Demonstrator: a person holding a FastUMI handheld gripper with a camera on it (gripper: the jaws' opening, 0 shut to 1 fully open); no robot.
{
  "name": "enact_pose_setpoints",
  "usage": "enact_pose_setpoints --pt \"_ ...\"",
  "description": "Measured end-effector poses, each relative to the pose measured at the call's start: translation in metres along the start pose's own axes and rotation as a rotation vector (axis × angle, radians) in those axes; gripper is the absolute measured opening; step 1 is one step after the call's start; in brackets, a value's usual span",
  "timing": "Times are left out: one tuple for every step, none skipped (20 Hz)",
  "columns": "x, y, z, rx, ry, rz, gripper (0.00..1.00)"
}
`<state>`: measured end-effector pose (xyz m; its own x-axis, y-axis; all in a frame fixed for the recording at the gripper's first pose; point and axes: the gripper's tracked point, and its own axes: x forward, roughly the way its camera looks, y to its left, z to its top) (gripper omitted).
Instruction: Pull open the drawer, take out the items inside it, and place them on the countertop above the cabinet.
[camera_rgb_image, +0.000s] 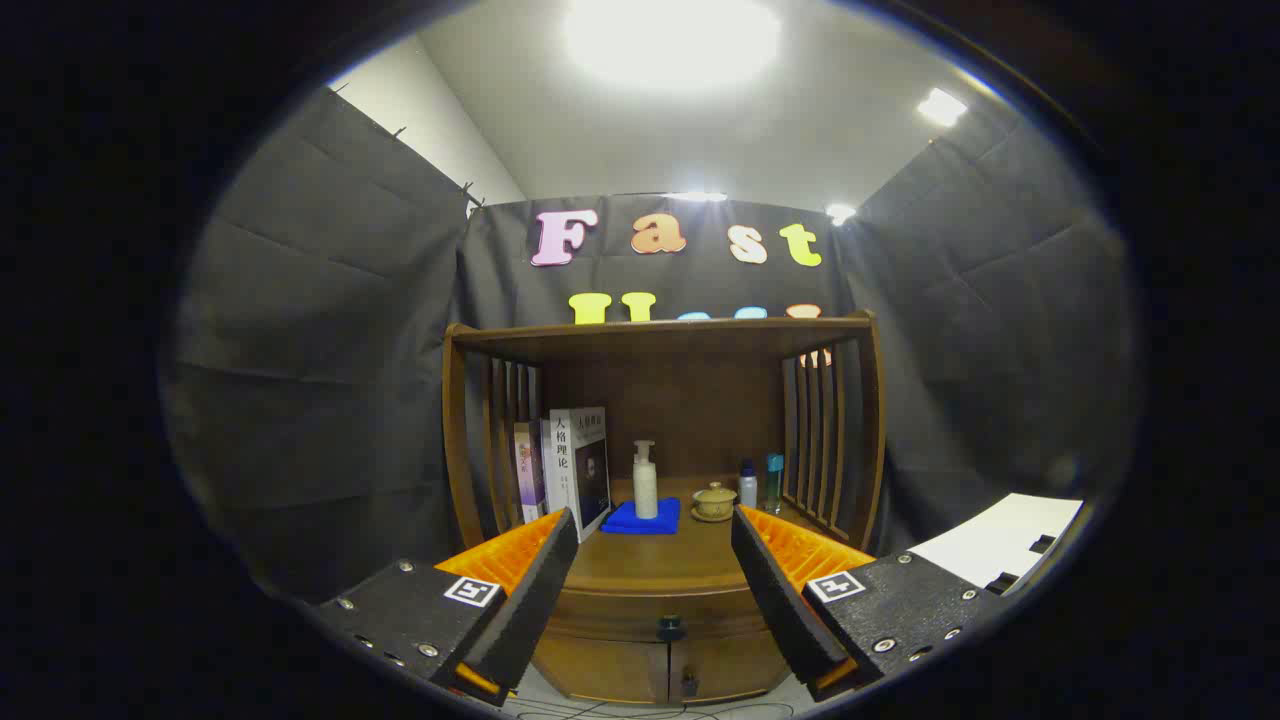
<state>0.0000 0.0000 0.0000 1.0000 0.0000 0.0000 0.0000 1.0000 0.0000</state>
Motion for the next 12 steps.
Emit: enact_pose_setpoints --pt "0.003 0.004 -0.005 0.002 0.011 0.012 0.96" --pt "0.005 0.004 -0.01 -0.001 0.022 0.013 0.96" --pt "0.008 0.0 -0.014 -0.005 0.031 0.005 0.96" --pt "0.009 -0.002 -0.017 -0.007 0.038 0.0 0.96" --pt "0.011 -0.002 -0.02 -0.006 0.042 0.001 0.96" --pt "0.012 -0.001 -0.02 -0.005 0.041 0.004 0.96" --pt "0.013 -0.002 -0.02 -0.005 0.037 0.005 0.96" --pt "0.013 -0.002 -0.02 -0.008 0.035 0.002 0.96" --pt "0.014 -0.003 -0.02 -0.012 0.033 0.0 0.96" --pt "0.015 -0.003 -0.02 -0.015 0.031 -0.001 0.96" --pt "0.015 -0.002 -0.022 -0.017 0.031 0.0 0.96" --pt "0.016 -0.001 -0.022 -0.018 0.03 0.005 0.96"
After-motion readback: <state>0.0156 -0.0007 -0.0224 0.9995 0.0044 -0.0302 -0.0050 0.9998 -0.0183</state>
